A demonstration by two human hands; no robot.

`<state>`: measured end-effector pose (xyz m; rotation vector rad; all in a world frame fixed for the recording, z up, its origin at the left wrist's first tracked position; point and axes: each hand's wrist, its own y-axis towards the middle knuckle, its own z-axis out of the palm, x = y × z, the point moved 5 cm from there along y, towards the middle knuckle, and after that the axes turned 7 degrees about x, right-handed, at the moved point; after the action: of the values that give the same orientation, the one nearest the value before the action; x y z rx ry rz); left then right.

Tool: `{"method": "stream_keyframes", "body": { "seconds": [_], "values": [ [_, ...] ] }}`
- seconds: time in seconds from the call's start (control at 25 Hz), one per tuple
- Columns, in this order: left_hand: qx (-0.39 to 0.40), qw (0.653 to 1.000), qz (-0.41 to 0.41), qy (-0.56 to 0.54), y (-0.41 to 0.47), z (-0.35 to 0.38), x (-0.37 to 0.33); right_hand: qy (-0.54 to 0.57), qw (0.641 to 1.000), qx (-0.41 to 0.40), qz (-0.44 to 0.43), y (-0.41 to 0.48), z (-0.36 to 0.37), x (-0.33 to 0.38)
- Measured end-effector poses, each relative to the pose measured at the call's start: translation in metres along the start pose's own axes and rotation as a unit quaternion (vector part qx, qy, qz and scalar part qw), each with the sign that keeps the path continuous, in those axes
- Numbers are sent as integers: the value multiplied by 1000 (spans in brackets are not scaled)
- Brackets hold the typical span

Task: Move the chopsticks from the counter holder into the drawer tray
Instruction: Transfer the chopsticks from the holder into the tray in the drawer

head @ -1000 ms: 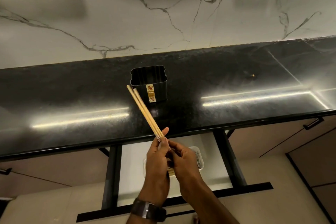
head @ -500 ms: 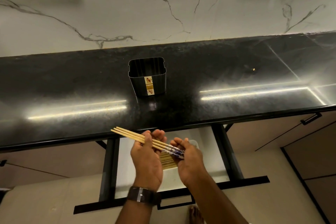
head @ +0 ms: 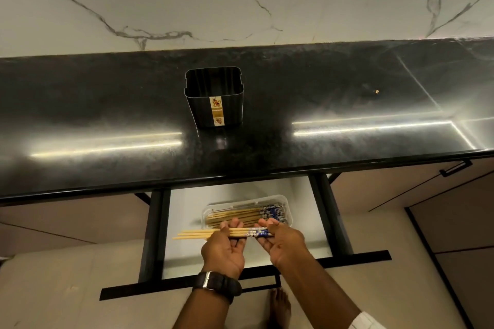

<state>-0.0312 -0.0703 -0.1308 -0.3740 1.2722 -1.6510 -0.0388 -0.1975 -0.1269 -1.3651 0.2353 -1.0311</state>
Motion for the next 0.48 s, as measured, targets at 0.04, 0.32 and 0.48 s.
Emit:
{"method": "stream_keyframes", "body": {
  "seconds": [0.04,0.32,0.48],
  "values": [
    [-5,1000,5,7,4,-2,-6,-8,1000,-7,-2,8,-4,5],
    [-64,997,-4,34,31,2,-17,-4,999,-18,51,39,8,18],
    [-79,995,-43,37,55,9,-12,-35,996,-42,75,57,20,13]
  ]
}}
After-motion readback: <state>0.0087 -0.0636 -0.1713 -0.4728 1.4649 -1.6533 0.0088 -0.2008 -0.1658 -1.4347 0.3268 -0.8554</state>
